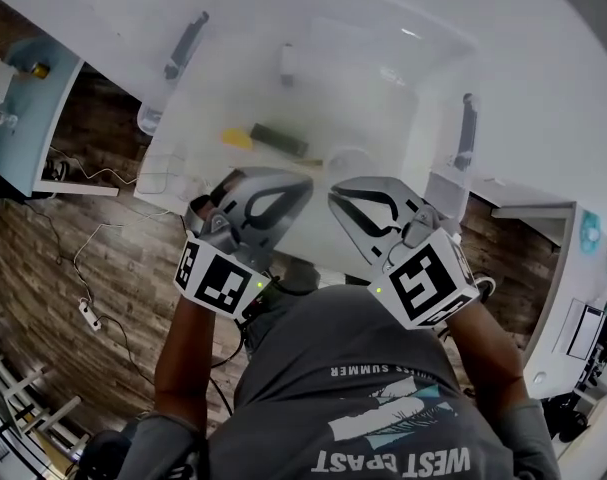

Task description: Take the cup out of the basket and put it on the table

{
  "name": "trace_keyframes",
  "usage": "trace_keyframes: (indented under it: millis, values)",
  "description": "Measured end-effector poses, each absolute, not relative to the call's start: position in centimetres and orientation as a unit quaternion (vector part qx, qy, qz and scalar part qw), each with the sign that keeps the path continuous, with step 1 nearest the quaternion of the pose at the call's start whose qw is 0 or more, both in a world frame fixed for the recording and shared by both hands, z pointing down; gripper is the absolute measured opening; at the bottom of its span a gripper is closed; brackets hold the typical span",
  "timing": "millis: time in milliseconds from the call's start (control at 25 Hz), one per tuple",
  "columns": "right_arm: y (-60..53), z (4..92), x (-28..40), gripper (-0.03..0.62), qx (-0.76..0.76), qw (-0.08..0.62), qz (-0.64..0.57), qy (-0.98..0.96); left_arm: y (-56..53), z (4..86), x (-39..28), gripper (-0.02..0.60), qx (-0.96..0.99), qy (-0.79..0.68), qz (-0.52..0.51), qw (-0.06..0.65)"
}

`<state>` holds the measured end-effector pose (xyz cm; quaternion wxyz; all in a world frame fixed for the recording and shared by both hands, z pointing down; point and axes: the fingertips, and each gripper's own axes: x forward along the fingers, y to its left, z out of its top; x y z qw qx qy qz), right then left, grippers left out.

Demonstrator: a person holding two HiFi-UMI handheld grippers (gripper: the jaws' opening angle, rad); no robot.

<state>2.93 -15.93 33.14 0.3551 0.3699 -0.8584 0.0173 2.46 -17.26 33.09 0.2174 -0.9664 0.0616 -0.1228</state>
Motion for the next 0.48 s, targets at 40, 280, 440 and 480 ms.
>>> trace_keyframes:
  millis: [40, 280, 440, 480]
  values:
    - [-15.8, 33.0, 2.7, 0.032, 0.371, 0.353, 0.014, -0.859, -17.2, 33.3, 2.2, 0.011, -0.966, 0.062, -0.125, 0.216]
    - [-14.5, 33.0, 1.3, 0.032, 0.37, 0.332, 0.018, -0.867, -16.7, 34.0, 1.1, 0.01, -0.966, 0.062, -0.136, 0.209]
    - [-14.1, 32.9, 0.8, 0.032, 0.363, 0.325, 0.014, -0.873, -16.6, 34.4, 1.0, 0.01, -0.967, 0.063, -0.141, 0.204]
    - [-13.9, 32.9, 0.5, 0.032, 0.356, 0.324, 0.014, -0.877, -16.6, 34.5, 0.9, 0.011, -0.967, 0.063, -0.142, 0.202]
